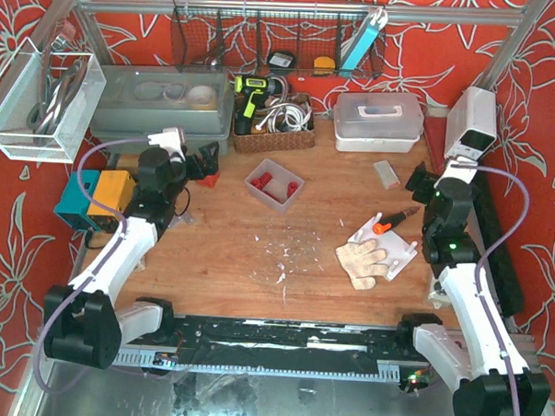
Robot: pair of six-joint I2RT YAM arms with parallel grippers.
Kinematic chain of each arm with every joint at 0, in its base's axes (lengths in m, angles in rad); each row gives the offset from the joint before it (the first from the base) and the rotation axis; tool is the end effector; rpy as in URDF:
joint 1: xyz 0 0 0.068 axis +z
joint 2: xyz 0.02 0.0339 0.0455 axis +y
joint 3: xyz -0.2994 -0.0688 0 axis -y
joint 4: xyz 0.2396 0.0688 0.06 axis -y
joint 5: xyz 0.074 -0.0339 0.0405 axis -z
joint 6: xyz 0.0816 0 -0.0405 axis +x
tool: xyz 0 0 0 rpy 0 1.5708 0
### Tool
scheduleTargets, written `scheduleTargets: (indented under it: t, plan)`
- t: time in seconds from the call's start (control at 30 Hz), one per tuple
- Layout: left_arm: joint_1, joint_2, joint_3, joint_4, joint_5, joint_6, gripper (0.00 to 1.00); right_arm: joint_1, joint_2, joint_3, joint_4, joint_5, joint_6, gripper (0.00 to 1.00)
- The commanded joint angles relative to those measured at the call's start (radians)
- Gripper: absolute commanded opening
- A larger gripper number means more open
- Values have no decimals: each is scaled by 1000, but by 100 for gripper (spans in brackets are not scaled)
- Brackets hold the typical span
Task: Install the large spring
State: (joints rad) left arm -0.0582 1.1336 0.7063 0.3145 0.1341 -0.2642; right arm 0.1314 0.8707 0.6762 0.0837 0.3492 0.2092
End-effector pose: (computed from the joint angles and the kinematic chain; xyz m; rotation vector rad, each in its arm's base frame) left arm 0.2889 -0.0278 0.3226 -0.0730 1.6934 -0.3547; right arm 0.2253 0.0016 0.3384 0.3253 1.6431 -0.0367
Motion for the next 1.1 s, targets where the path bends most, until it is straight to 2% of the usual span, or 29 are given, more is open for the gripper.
scheduleTargets:
  t: [0.0,0.13,0.23,0.37,0.43,0.5,0.57,0.7,0.9,1.07]
  plan:
    - [4,-56,98,-305,49,-160,100,0,-9,125,-418,-65,151,99]
    - [8,-206,-25,-259,122,-326,100,-4,-18,137,-459,-177,217,99]
    - [9,-268,-102,-151,287,-349,100,-6,15,187,-562,-215,328,99]
    - [-19,-254,-127,-140,387,-367,100,-6,99,234,-696,-189,543,94]
    - [-83,-250,-146,-136,334,-357,100,-6,167,271,-758,-190,613,89]
    - [-178,-246,-155,-148,212,-329,100,-6,221,299,-805,-186,671,84]
    - [-277,-232,-154,-149,125,-304,100,-6,253,302,-811,-190,732,76]
    - [-421,-180,-139,-132,39,-244,100,-8,310,295,-775,-211,821,62]
    - [-642,-117,-200,-43,-108,-119,100,-16,420,302,-748,-235,920,54]
    - [-718,-117,-274,8,-210,-64,100,-19,526,299,-709,-288,957,54]
